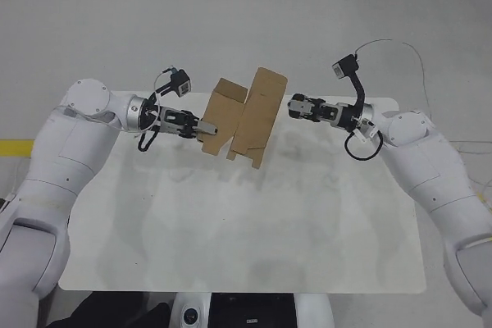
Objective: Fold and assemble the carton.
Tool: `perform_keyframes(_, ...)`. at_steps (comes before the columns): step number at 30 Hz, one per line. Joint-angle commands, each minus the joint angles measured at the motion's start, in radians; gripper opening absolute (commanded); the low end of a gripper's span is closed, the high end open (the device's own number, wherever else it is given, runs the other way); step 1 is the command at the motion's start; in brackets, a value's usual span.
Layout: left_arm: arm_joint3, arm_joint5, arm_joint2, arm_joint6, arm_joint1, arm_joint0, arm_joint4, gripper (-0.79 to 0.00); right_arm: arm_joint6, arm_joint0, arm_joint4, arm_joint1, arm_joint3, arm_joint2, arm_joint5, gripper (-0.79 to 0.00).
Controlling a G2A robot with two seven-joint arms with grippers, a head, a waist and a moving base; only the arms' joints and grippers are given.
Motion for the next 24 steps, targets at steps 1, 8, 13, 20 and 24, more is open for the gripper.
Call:
perform_keyframes(1, -0.038, 0.006, -0.007, -0.006, 0.014, 0.016, 0.018, -0.785, 0.052, -0.004, -0.003, 0.01, -0.005, 0.016, 0.023, 0.0)
perform_keyframes(8, -0.176, 0.007, 0.04, -0.006, 0.083, 0.074, 0.031, -0.785, 0.138, -0.022, -0.019, 0.029, -0.004, 0.061, 0.052, 0.0)
perform_keyframes(13, -0.227, 0.007, 0.112, -0.006, 0.129, 0.076, -0.038, -0.785, 0.193, -0.029, -0.04, 0.032, -0.044, 0.056, 0.062, 0.0)
perform_keyframes(20, -0.285, 0.02, 0.226, -0.006, 0.175, 0.042, -0.166, -0.785, 0.212, -0.039, -0.016, 0.041, -0.073, 0.043, 0.081, 0.0)
perform_keyframes(24, -0.304, 0.009, 0.287, -0.006, 0.194, 0.016, -0.205, -0.785, 0.229, -0.041, 0.028, 0.043, -0.082, 0.033, 0.098, 0.0)
